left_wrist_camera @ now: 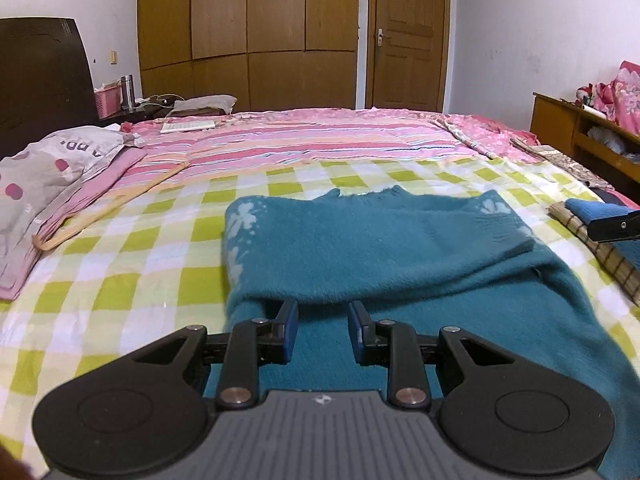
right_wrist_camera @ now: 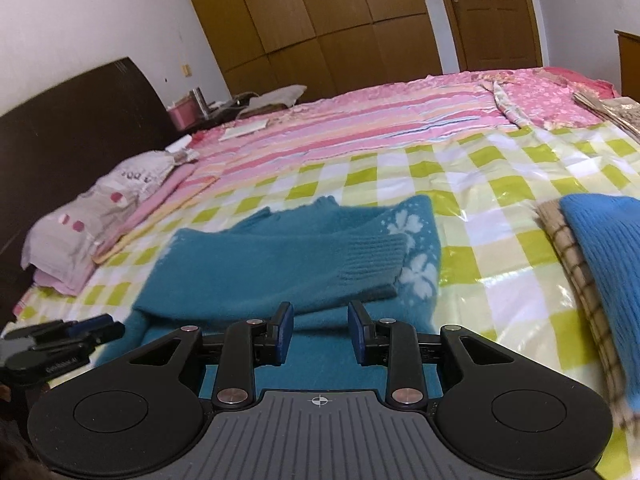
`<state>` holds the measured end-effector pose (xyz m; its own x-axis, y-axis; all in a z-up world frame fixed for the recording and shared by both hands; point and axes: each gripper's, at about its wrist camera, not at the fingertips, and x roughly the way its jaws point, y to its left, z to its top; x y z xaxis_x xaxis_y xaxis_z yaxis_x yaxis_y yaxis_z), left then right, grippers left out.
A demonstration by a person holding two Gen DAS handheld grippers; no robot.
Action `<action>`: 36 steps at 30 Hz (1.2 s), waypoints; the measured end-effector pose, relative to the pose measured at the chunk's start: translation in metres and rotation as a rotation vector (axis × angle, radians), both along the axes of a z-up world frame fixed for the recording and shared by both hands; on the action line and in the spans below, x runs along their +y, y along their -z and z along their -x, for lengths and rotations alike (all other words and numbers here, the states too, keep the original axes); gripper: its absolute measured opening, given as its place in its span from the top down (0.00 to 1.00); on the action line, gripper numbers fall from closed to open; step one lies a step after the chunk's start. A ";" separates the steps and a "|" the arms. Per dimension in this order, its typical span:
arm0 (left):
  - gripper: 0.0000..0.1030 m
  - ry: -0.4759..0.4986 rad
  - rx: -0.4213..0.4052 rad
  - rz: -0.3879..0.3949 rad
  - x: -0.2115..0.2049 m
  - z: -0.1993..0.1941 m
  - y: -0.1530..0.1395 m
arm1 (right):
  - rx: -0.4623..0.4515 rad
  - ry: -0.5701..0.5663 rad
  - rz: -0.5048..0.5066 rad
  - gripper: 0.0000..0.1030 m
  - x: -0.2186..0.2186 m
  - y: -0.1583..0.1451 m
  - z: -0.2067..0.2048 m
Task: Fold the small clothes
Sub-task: 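Lift both open tools away from the folded sweater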
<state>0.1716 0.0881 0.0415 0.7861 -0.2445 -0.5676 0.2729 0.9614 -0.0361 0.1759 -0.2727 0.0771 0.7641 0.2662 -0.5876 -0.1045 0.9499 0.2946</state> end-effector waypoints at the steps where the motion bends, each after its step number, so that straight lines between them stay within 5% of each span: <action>1: 0.68 0.000 -0.002 -0.001 0.000 0.005 -0.001 | -0.002 0.001 0.002 0.70 -0.001 -0.001 0.006; 16: 0.68 0.041 -0.013 -0.050 -0.002 0.076 -0.005 | 0.032 0.002 0.018 0.66 -0.001 0.001 0.091; 32: 0.65 0.078 -0.091 -0.043 0.000 0.133 -0.035 | -0.104 0.000 0.050 0.64 -0.003 -0.061 0.155; 36: 0.60 0.072 -0.082 -0.053 0.001 0.140 -0.034 | -0.109 0.001 0.059 0.57 -0.004 -0.062 0.164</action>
<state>0.0314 0.0889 0.0759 0.8121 -0.2732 -0.5156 0.3414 0.9391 0.0400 0.0123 -0.2762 0.1389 0.8247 0.2328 -0.5154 -0.1320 0.9654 0.2248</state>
